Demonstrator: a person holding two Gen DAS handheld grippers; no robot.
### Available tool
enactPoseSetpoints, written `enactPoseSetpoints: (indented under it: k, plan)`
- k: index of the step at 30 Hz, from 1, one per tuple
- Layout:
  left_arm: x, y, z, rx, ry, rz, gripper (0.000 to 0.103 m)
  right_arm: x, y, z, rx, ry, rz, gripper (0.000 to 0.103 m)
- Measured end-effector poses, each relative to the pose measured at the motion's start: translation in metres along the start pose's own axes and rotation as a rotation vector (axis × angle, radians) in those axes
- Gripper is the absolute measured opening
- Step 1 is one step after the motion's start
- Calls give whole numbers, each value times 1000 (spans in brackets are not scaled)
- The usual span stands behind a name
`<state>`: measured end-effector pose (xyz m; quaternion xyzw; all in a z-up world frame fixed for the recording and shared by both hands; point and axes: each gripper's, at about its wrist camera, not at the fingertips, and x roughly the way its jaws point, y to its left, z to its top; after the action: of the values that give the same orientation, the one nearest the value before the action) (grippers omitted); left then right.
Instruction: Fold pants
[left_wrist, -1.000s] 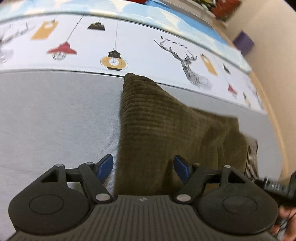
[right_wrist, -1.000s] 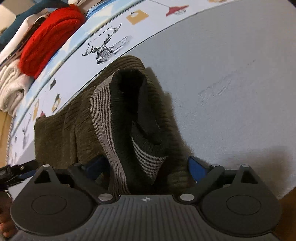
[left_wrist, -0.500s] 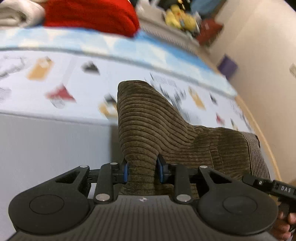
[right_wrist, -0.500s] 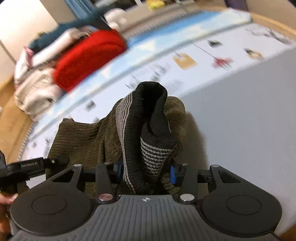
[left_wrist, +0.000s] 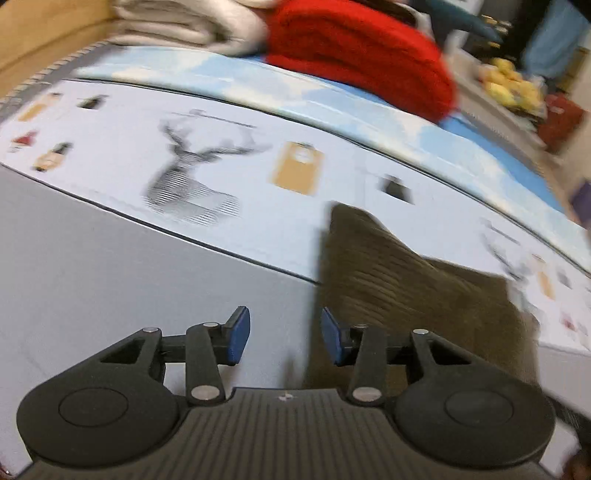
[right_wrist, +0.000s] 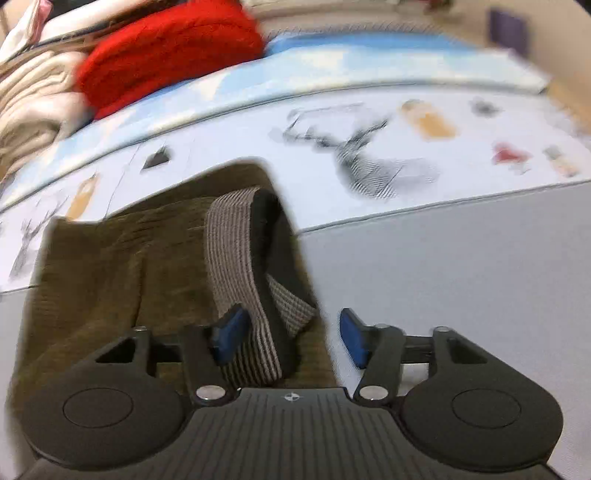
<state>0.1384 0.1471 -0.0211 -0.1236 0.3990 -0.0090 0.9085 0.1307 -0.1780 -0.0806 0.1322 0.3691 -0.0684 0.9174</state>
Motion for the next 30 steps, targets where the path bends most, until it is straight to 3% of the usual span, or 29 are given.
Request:
enactPoseSetpoints:
  k: [2, 4, 6, 8, 9, 11, 16, 18, 20, 22, 27, 28, 30]
  plan:
    - [-13, -17, -10, 105, -12, -68, 46, -10, -1, 3, 40, -28, 76, 57]
    - [-17, -41, -27, 248, -1, -99, 46, -17, 5, 4, -14, -46, 140, 55]
    - [-3, -62, -45, 345, 61, -107, 46, -7, 8, -4, -104, 25, 81, 55]
    - [16, -78, -72, 460, 157, -66, 47, 5, 1, -13, -67, 81, 48, 67]
    - [21, -87, -87, 557, 152, -17, 48, 4, -9, -12, 10, 92, 69, 68]
    - [16, -96, -100, 627, 109, 24, 48, -1, -10, -7, 31, 108, 74, 67]
    - [-19, -86, -87, 546, 62, 77, 51, -61, 15, -1, -150, -48, 17, 62]
    - [-52, -82, -80, 497, -19, 65, 68, -95, 19, -1, -164, -122, 65, 63]
    - [-88, -76, -80, 451, -117, 27, 86, -123, 20, -2, -178, -188, 92, 71]
    - [-124, -72, -90, 413, -228, -4, 87, -154, 22, -10, -204, -259, 122, 86]
    - [-169, -80, -131, 350, -426, 17, 87, -191, 25, -44, -248, -369, 139, 95]
    - [-172, -80, -141, 331, -435, 22, 88, -193, 26, -51, -229, -369, 127, 95]
    - [-167, -84, -149, 324, -351, 18, 88, -198, 30, -57, -204, -360, 132, 96]
